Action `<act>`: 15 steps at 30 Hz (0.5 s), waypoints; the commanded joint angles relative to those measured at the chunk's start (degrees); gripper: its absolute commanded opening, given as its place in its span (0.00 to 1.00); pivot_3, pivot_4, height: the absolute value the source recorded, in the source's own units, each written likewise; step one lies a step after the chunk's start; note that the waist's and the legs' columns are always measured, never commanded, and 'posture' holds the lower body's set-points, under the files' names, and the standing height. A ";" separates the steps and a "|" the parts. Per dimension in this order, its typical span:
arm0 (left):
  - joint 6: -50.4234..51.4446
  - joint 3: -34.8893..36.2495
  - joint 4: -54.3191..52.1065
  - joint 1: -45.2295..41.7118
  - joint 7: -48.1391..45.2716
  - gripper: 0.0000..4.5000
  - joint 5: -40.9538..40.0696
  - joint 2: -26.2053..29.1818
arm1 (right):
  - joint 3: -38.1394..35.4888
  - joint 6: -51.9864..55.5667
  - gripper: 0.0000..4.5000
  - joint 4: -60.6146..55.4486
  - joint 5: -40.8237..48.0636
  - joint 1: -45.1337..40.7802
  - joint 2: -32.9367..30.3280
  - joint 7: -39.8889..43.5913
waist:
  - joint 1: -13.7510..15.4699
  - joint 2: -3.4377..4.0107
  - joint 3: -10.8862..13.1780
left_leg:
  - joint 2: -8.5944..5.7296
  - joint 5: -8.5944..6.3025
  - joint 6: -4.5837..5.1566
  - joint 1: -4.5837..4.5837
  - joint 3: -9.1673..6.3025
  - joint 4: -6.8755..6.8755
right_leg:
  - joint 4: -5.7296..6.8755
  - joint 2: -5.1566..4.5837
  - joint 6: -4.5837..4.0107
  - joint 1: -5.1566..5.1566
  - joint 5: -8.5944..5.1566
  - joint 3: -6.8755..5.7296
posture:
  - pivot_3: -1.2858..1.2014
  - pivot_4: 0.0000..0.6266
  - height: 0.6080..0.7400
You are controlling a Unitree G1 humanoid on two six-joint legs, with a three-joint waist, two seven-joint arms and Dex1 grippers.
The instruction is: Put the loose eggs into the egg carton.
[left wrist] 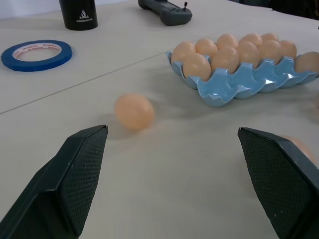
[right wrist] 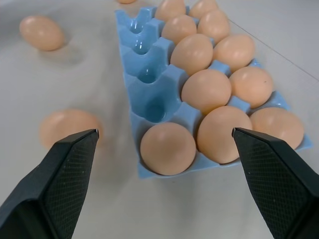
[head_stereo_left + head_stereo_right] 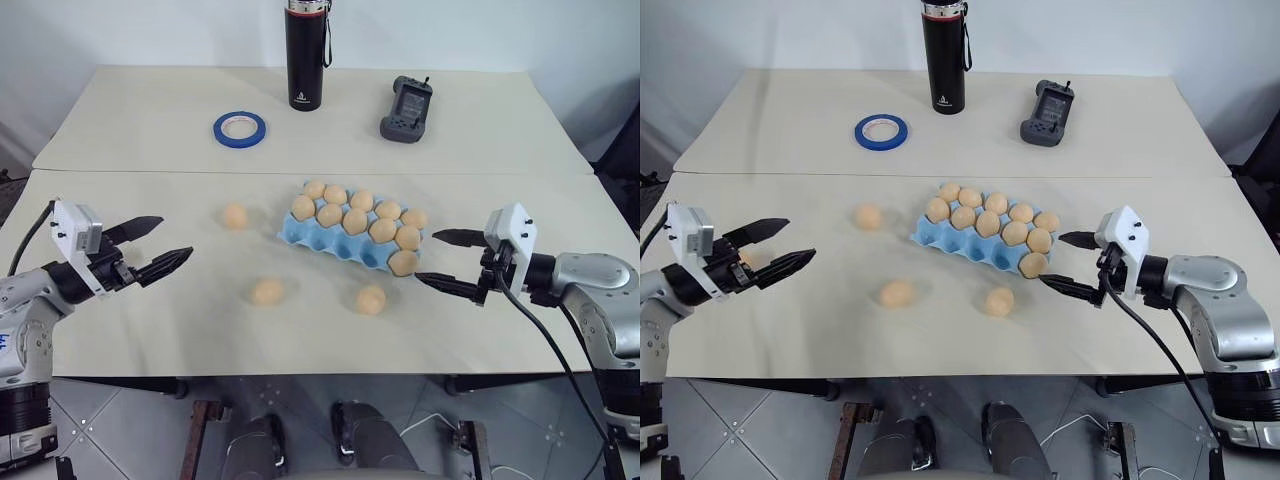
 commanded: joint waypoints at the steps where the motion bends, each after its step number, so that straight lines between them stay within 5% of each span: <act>1: -1.80 0.40 -1.67 -0.04 -0.26 0.99 -0.42 0.15 | -1.14 -0.43 1.00 -2.04 1.15 0.20 -0.16 -0.16 | -0.04 0.00 0.00 | 0.00 0.00 0.00 0.00 0.00 0.03 | 0.01 0.00 0.00 0.01 0.00 0.00 | 0.52 0.24 1.00; 12: -0.27 -1.38 -3.11 0.00 1.91 0.99 0.86 0.55 | -1.71 0.92 1.00 -3.61 1.80 0.50 0.10 -2.27 | -0.03 0.00 0.00 | 0.01 -0.03 0.05 0.00 -0.03 0.28 | 0.21 -0.01 0.00 0.05 0.00 0.00 | 0.52 0.24 1.00; 15: 4.13 -3.24 -3.71 0.88 -1.81 0.99 -0.95 2.66 | -4.99 8.58 1.00 -11.57 5.48 4.88 -1.63 -5.08 | 0.04 0.00 0.00 | 0.02 -0.04 0.03 0.00 -0.06 0.27 | 0.20 -0.01 0.00 0.05 0.00 -0.01 | 0.52 0.24 1.00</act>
